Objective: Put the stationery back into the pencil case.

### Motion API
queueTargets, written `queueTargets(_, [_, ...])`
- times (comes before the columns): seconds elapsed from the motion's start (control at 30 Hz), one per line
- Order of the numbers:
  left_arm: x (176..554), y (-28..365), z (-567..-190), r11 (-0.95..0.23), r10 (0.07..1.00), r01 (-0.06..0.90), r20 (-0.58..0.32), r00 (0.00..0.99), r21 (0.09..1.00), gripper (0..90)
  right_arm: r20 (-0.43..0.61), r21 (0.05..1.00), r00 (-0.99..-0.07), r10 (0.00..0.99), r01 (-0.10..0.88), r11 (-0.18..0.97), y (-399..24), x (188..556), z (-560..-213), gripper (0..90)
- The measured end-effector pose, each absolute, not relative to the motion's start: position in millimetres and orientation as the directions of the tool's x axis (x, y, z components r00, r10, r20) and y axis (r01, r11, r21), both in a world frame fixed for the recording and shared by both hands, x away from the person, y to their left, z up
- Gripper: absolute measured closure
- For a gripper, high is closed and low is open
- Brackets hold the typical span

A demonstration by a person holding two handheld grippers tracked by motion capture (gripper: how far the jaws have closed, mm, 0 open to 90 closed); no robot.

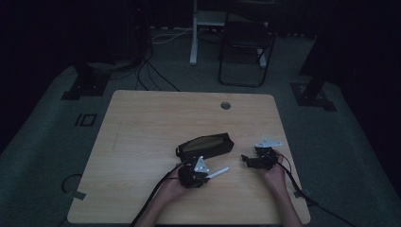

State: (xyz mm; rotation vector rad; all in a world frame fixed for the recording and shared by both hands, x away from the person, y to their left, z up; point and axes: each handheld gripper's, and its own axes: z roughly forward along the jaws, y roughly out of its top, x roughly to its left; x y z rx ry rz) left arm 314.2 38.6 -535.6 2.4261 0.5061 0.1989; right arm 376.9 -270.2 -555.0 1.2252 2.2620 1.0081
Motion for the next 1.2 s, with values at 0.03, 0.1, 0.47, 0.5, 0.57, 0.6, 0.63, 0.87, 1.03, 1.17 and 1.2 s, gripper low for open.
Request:
queueTargets(0.03, [314.2,38.5,-535.4,-0.720,0.405,0.308,0.016,0.914,0.622,77.9,0.009,0.740,-0.550,0.835,0.566,0.364,-270.2,376.9,-555.0,22.0])
queueTargets(0.1, [314.3,38.2,-535.0,-0.723,0.405,0.308,0.017,0.914,0.618,78.0,0.010,0.740,-0.549,0.835,0.566,0.364,-270.2,376.8,-554.9,21.9])
queueTargets(0.47, [313.4,38.9,-535.6,-0.723,0.396,0.293,0.028,0.918,0.625,78.2,0.009,0.740,-0.550,0.835,0.565,0.364,-270.3,376.9,-555.0,21.9])
queueTargets(0.5, [313.3,38.9,-535.6,-0.724,0.396,0.292,0.029,0.918,0.625,78.2,0.009,0.740,-0.550,0.835,0.565,0.364,-270.3,376.9,-555.0,21.9])
queueTargets(0.57, [313.3,39.0,-535.6,-0.724,0.394,0.293,0.026,0.919,0.625,78.2,0.009,0.740,-0.550,0.835,0.565,0.364,-270.3,376.9,-555.0,22.0])
queueTargets(0.6, [313.7,39.0,-535.5,-0.722,0.395,0.296,0.022,0.918,0.625,78.2,0.009,0.740,-0.550,0.835,0.565,0.364,-270.3,376.9,-554.9,21.9])
queueTargets(0.63, [313.8,38.9,-535.5,-0.722,0.396,0.298,0.019,0.918,0.624,78.4,0.009,0.740,-0.550,0.835,0.565,0.364,-270.3,376.9,-554.9,22.0])
queueTargets(0.87, [313.9,37.8,-535.0,-0.720,0.386,0.295,0.010,0.922,0.629,78.5,0.010,0.740,-0.550,0.835,0.566,0.364,-270.3,376.9,-554.9,21.9])
queueTargets(1.03, [314.1,39.2,-531.8,-0.711,0.383,0.292,0.005,0.924,0.639,78.5,0.010,0.740,-0.550,0.835,0.566,0.364,-270.3,376.9,-554.9,22.0])
queueTargets(1.17, [313.0,40.7,-527.0,-0.705,0.377,0.283,0.005,0.926,0.650,78.5,0.009,0.740,-0.550,0.835,0.565,0.364,-270.3,376.9,-554.9,21.9])
queueTargets(1.2, [312.7,41.0,-526.0,-0.705,0.376,0.282,0.006,0.926,0.651,78.5,0.009,0.740,-0.550,0.835,0.565,0.364,-270.3,376.9,-554.9,21.9])
